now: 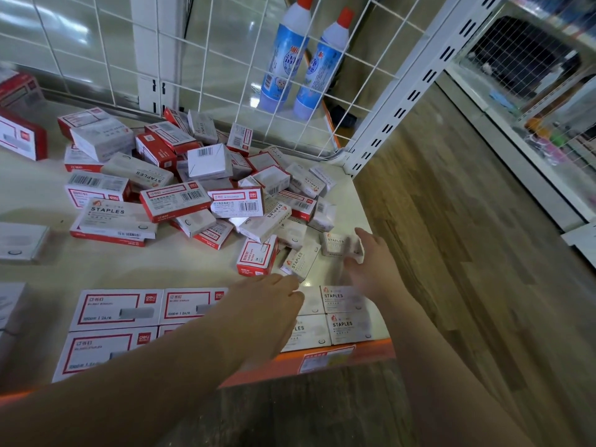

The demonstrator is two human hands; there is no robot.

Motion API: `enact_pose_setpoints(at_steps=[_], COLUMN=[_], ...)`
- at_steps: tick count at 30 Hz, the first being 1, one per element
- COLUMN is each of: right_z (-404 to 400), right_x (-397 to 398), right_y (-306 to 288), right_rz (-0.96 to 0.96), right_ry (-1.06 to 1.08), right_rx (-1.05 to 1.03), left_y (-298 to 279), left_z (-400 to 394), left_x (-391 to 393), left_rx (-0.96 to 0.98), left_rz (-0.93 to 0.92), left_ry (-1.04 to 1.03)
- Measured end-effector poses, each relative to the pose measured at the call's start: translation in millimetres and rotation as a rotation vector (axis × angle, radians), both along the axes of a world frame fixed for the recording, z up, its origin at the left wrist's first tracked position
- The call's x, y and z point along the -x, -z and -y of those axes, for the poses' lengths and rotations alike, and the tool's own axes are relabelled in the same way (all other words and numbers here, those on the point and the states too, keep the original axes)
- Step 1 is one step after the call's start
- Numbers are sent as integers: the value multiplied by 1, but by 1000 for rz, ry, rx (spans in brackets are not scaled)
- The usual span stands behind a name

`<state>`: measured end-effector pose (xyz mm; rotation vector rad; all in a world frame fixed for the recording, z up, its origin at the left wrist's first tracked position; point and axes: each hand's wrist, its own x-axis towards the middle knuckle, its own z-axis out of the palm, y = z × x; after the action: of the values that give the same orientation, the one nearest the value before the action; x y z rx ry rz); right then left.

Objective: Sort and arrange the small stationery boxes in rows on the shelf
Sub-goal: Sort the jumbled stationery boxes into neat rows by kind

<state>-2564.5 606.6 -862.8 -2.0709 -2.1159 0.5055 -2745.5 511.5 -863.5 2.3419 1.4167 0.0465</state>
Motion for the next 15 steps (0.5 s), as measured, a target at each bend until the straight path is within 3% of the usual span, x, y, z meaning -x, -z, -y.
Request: enact_pose_setpoints(at_steps=[15], right_z=[-1], right_x=[-9], right_y=[-2], right_rz=[-51], right_ry=[96], right_rx=[8], left_y=[-8], left_z=[-3], left_x=[2], left_rx=[70], left_rz=[168], left_ry=[-100])
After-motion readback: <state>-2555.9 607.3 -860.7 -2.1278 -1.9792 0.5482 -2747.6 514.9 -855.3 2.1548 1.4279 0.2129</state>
